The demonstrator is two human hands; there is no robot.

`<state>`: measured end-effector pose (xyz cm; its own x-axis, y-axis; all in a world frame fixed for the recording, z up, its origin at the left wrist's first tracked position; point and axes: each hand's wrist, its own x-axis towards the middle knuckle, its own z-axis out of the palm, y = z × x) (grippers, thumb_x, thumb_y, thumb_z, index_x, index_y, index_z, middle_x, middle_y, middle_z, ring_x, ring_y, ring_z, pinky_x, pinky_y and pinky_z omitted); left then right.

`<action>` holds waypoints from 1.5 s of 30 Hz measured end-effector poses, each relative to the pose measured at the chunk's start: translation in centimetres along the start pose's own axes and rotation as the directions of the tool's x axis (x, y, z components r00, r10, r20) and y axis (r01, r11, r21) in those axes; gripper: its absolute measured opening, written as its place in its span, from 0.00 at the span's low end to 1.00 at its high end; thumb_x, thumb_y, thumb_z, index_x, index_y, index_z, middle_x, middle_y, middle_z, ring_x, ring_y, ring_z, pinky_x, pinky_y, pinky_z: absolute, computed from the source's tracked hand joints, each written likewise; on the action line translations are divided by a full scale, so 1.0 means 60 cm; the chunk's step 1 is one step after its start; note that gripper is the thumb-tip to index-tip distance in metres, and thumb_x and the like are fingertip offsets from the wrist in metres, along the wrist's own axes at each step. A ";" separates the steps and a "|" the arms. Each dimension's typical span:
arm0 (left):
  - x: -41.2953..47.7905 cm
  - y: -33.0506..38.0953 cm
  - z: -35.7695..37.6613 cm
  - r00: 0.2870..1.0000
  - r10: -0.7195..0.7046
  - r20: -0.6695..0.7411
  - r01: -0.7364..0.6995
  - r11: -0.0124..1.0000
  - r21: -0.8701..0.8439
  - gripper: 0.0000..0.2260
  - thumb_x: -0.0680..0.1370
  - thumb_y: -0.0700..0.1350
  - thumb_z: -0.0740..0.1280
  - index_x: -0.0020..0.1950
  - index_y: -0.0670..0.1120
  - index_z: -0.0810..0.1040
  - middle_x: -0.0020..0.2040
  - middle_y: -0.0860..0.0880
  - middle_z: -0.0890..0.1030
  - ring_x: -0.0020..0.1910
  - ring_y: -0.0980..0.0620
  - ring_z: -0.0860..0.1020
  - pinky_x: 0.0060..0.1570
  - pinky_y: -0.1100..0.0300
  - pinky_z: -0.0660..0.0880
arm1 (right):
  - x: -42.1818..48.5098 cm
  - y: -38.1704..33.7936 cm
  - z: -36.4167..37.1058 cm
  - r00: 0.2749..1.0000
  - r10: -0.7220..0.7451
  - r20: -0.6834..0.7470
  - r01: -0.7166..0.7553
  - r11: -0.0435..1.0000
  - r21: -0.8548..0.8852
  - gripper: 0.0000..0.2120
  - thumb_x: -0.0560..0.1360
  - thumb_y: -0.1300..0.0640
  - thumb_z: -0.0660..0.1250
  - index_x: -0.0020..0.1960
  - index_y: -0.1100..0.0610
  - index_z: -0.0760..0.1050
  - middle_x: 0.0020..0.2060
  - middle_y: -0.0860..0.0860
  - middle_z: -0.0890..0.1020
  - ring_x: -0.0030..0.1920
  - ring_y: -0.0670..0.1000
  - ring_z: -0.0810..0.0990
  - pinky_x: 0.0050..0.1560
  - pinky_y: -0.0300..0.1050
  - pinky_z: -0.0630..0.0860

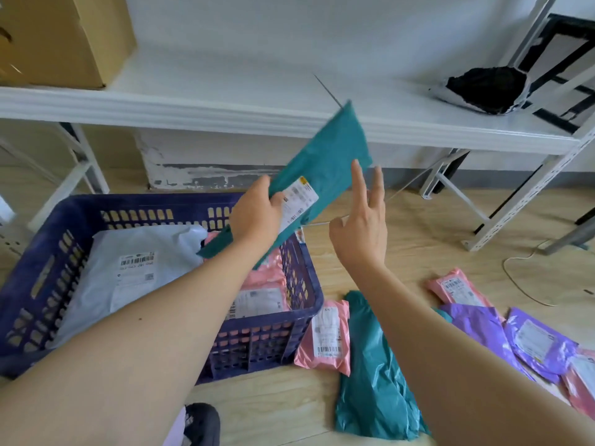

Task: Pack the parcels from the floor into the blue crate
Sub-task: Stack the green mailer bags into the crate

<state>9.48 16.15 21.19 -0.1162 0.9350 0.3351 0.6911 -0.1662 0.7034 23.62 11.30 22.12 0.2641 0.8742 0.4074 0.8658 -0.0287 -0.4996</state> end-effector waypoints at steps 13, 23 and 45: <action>-0.013 -0.235 0.051 0.544 -0.745 0.387 0.835 0.435 -0.335 0.16 0.79 0.43 0.63 0.65 0.37 0.71 0.59 0.41 0.78 0.56 0.40 0.77 0.48 0.54 0.71 | -0.033 -0.018 0.182 0.826 -0.015 0.563 0.039 0.999 -0.032 0.31 0.74 0.62 0.61 0.75 0.50 0.60 0.73 0.52 0.63 0.71 0.56 0.64 0.65 0.48 0.69; -0.026 -0.260 0.133 0.430 -0.683 0.591 0.858 0.513 -0.031 0.15 0.80 0.43 0.61 0.65 0.39 0.72 0.60 0.40 0.78 0.57 0.41 0.77 0.59 0.49 0.74 | -0.055 0.018 0.250 0.607 0.097 0.789 0.025 0.990 -0.140 0.27 0.75 0.61 0.63 0.73 0.52 0.64 0.69 0.56 0.67 0.67 0.56 0.69 0.65 0.46 0.69; -0.047 -0.328 0.129 0.596 -0.372 0.712 0.179 0.925 0.334 0.44 0.57 0.51 0.76 0.66 0.67 0.56 0.64 0.50 0.75 0.57 0.45 0.77 0.57 0.51 0.76 | -0.049 0.041 0.307 0.480 0.105 0.871 0.354 0.885 -0.302 0.44 0.73 0.60 0.68 0.76 0.45 0.42 0.77 0.54 0.48 0.74 0.60 0.58 0.65 0.62 0.69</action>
<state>1.74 19.22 1.58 0.1816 0.8419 -0.5082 0.8571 0.1178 0.5014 17.12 17.60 5.63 -0.1523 0.8389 -0.5225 0.9882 0.1375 -0.0674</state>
